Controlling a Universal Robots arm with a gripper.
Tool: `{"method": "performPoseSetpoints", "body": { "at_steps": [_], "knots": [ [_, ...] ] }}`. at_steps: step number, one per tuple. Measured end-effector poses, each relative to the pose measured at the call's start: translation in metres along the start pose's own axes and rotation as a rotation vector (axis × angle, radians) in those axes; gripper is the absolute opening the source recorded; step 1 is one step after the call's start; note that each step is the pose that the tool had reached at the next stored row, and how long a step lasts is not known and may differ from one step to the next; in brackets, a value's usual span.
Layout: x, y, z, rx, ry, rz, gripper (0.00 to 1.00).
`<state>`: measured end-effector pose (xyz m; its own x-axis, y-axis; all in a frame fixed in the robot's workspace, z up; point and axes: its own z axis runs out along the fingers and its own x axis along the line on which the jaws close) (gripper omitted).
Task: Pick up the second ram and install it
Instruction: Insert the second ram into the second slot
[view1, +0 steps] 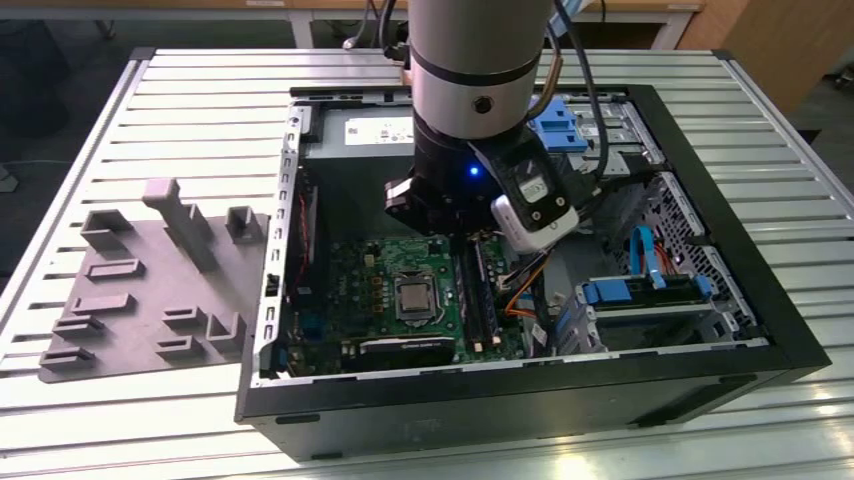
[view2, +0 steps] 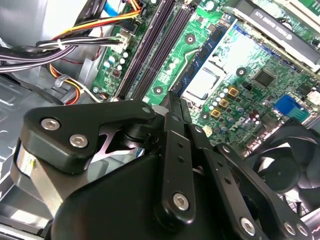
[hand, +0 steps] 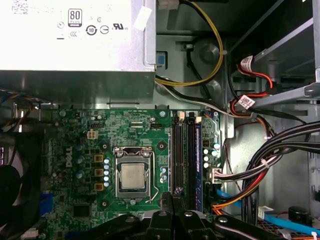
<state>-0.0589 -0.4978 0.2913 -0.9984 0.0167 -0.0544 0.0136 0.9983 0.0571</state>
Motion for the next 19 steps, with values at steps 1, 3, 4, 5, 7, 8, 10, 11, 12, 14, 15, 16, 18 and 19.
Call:
{"method": "performPoseSetpoints", "body": {
  "at_steps": [1, 3, 4, 5, 7, 8, 10, 11, 12, 14, 15, 16, 18, 19],
  "knots": [
    [0.0000, 0.0000, 0.0003, 0.0001, 0.0000, 0.001, 0.12],
    [0.0001, 0.0000, 0.0010, 0.0002, -0.0002, 0.003, 0.12],
    [0.0001, -0.0001, 0.0013, 0.0003, -0.0002, 0.004, 0.12],
    [0.0001, -0.0001, 0.0016, 0.0004, -0.0002, 0.005, 0.12],
    [0.0001, -0.0001, 0.0022, 0.0004, -0.0003, 0.006, 0.12],
    [0.0001, -0.0001, 0.0025, 0.0005, -0.0004, 0.007, 0.12],
    [0.0002, -0.0002, 0.0030, 0.0005, -0.0004, 0.008, 0.12],
    [0.0002, -0.0002, 0.0033, 0.0006, -0.0004, 0.008, 0.12],
    [0.0002, -0.0002, 0.0035, 0.0006, -0.0005, 0.009, 0.12],
    [0.0002, -0.0002, 0.0042, 0.0005, -0.0006, 0.010, 0.12],
    [0.0002, -0.0003, 0.0046, 0.0005, -0.0006, 0.010, 0.12],
    [0.0003, -0.0003, 0.0056, 0.0008, -0.0006, 0.012, 0.12],
    [0.0003, -0.0004, 0.0063, 0.0009, -0.0008, 0.014, 0.12],
    [0.0004, -0.0004, 0.0066, 0.0009, -0.0008, 0.015, 0.12]
  ]
}}
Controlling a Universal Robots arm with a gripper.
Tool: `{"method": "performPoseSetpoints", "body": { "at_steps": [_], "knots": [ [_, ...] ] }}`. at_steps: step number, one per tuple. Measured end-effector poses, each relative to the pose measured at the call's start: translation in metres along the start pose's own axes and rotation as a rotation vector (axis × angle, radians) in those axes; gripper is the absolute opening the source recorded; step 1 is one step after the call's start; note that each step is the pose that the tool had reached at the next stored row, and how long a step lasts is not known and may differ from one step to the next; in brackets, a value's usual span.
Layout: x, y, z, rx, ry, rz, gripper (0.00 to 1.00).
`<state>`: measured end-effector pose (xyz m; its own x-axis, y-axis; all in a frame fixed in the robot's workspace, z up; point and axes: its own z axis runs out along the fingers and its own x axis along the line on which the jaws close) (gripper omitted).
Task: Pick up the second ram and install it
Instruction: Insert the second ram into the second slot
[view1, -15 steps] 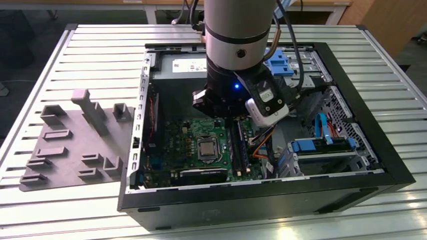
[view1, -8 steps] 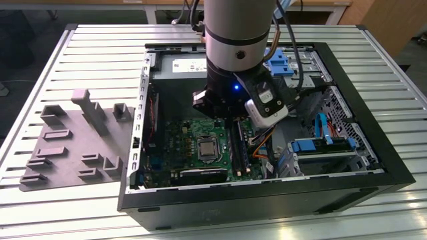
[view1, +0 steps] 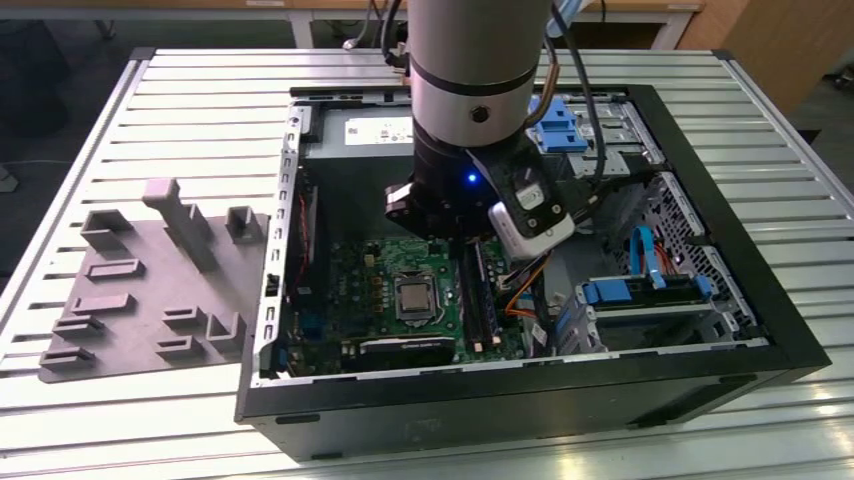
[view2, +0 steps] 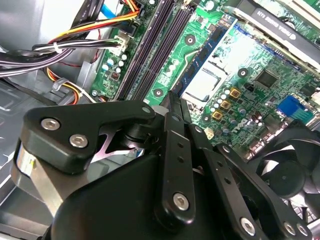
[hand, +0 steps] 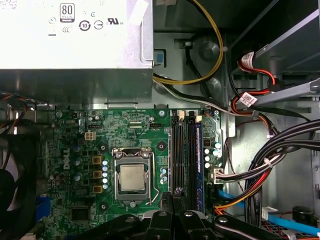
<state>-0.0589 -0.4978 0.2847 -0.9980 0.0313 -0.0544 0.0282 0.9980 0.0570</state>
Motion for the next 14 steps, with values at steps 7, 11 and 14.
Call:
{"method": "performPoseSetpoints", "body": {
  "at_steps": [7, 11, 14],
  "knots": [
    [0.0001, -0.0001, 0.0023, 0.0001, -0.0003, 0.005, 0.12],
    [0.0001, -0.0002, 0.0040, 0.0004, -0.0006, 0.010, 0.12],
    [-0.0006, -0.0003, 0.0056, 0.0007, -0.0009, 0.015, 0.12]
  ]
}}
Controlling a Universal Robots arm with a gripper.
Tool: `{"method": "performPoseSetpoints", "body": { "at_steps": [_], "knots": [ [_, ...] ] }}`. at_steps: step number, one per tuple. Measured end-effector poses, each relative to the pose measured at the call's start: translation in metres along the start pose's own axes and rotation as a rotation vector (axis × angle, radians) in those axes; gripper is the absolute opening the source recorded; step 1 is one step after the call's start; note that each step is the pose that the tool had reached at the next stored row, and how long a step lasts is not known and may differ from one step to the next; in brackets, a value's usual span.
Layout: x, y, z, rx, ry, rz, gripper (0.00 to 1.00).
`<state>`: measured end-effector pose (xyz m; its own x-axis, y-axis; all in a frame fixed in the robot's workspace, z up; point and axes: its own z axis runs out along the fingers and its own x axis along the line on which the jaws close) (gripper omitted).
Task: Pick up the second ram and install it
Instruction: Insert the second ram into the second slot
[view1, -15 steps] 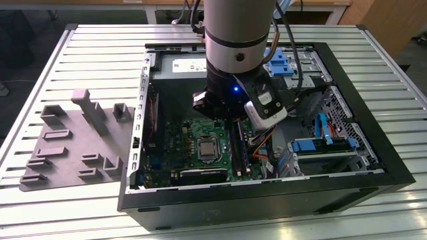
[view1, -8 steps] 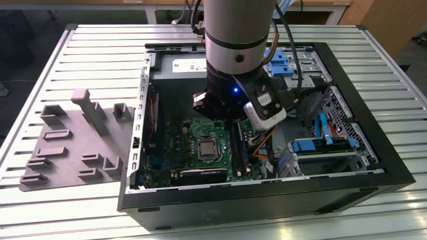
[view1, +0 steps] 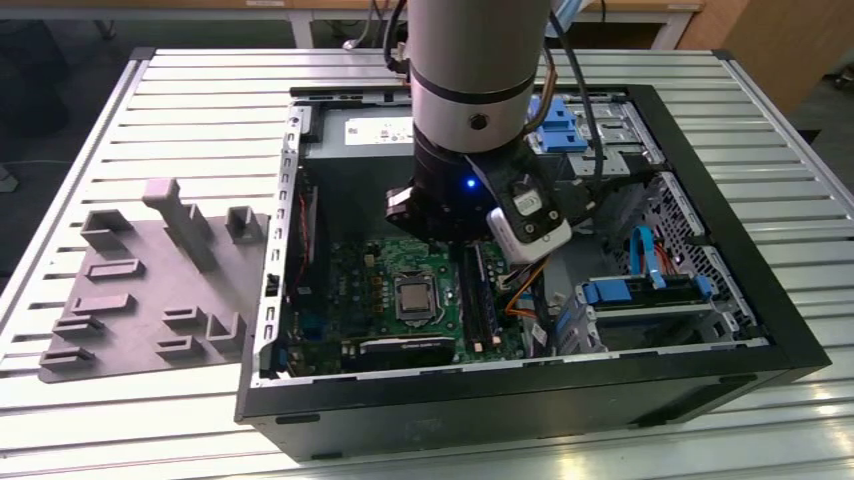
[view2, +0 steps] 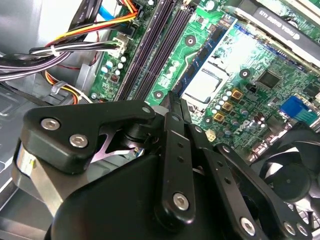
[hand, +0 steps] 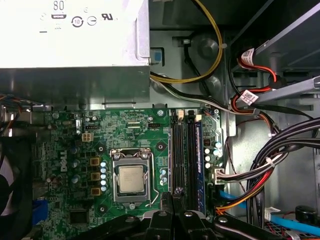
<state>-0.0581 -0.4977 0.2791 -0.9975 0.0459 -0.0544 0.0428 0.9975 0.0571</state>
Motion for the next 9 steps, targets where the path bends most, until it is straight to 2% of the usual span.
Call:
{"method": "performPoseSetpoints", "body": {
  "at_steps": [9],
  "knots": [
    [-0.0054, 0.0000, 0.0049, 0.0006, -0.0006, 0.010, 0.12]
  ]
}}
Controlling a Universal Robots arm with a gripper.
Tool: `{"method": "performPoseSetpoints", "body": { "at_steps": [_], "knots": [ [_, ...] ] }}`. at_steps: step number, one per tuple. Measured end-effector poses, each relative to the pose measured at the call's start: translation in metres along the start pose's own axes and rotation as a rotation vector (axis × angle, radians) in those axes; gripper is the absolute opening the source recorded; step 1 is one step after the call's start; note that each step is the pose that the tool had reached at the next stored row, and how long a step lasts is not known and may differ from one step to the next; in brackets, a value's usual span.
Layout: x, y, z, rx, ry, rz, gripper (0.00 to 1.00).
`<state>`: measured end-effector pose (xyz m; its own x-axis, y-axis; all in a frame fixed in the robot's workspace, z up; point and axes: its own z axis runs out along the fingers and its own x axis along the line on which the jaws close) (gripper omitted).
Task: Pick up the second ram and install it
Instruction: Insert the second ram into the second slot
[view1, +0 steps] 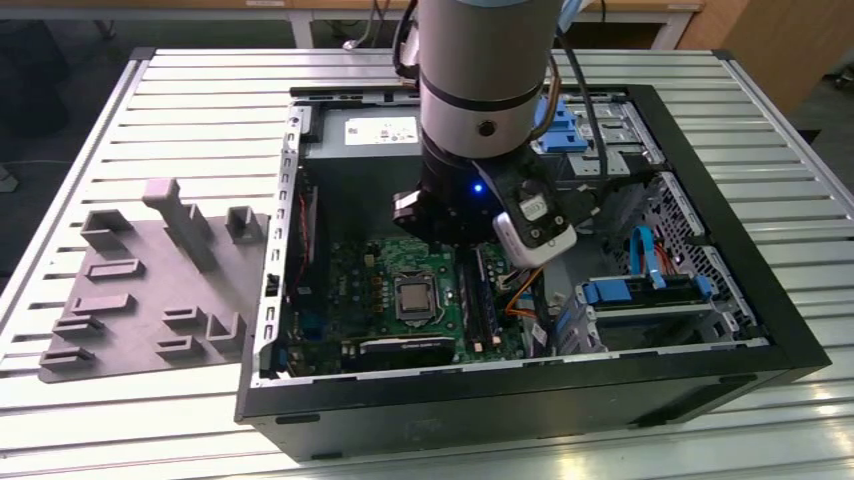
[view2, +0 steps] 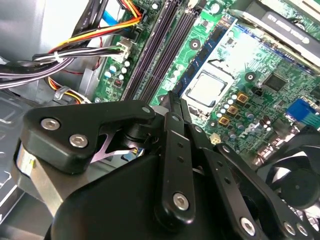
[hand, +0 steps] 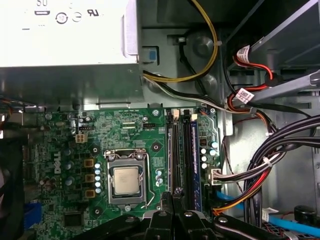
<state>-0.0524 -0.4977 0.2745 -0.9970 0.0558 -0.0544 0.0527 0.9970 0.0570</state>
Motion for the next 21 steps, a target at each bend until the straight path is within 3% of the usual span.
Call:
{"method": "performPoseSetpoints", "body": {
  "at_steps": [13, 21],
  "knots": [
    [-0.0066, -0.0001, 0.0094, -0.0005, -0.0002, 0.004, 0.12],
    [-0.0070, -0.0004, 0.0154, -0.0005, -0.0002, 0.004, 0.12]
  ]
}}
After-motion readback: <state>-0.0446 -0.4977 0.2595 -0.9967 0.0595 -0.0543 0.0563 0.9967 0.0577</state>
